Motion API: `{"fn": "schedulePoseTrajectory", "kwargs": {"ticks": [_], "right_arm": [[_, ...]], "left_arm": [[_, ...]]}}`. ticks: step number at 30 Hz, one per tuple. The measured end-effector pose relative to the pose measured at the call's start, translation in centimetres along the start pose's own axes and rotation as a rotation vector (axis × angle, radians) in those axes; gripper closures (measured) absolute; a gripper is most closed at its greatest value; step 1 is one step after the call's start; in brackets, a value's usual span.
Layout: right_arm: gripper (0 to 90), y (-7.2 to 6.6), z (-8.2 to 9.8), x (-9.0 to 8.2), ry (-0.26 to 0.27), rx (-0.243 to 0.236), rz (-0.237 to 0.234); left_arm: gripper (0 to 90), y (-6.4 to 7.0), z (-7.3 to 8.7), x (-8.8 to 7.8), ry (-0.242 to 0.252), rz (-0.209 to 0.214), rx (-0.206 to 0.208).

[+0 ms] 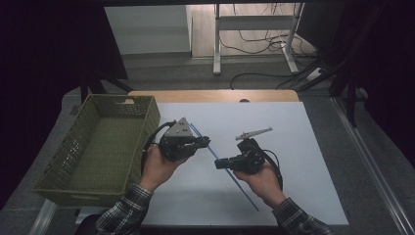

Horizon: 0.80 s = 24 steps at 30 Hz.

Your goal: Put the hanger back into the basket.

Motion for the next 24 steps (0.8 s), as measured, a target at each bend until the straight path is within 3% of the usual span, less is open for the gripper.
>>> {"fn": "schedulePoseTrajectory", "kwargs": {"ticks": [3, 7, 9, 12, 17, 20, 22, 24], "right_arm": [[79.7, 0.2, -0.2, -0.4, 0.020, -0.017, 0.028], [69.8, 0.1, -0.7, -2.0, 0.036, -0.060, 0.108], [65.3, 0.0, -1.0, -2.5, 0.030, -0.126, 0.186], [62.6, -0.3, -1.3, -2.4, 0.018, -0.201, 0.260], [66.1, -0.5, -1.4, -0.7, -0.021, -0.290, 0.368], [72.8, -0.6, -1.4, 0.3, -0.041, -0.329, 0.416], [84.0, -0.6, -1.5, 0.7, -0.050, -0.362, 0.441], [86.3, -0.7, -1.4, 0.9, -0.061, -0.375, 0.441]], "left_arm": [[85.6, -0.1, 0.0, 0.1, -0.013, -0.004, -0.028], [85.7, -0.1, 0.1, 0.3, -0.040, -0.035, -0.043], [85.7, 0.0, 0.1, 0.4, -0.046, -0.033, -0.060], [85.6, 0.1, 0.1, 0.6, -0.056, -0.043, -0.078], [85.6, 0.2, 0.1, 1.0, -0.088, -0.068, -0.100], [85.6, 0.3, 0.1, 1.3, -0.094, -0.059, -0.110], [85.4, 0.4, 0.1, 1.4, -0.095, -0.055, -0.106], [85.3, 0.5, 0.1, 1.5, -0.096, -0.055, -0.094]]}}
Point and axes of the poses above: each handheld gripper's, and its own axes: x roughly forward along the jaws, z roughly out of its underside, y roughly to its right, the point moved 7 cm from there along x, roughly forward along the jaws, and after that the axes turned 1 degree about x, right-handed, at the moved point
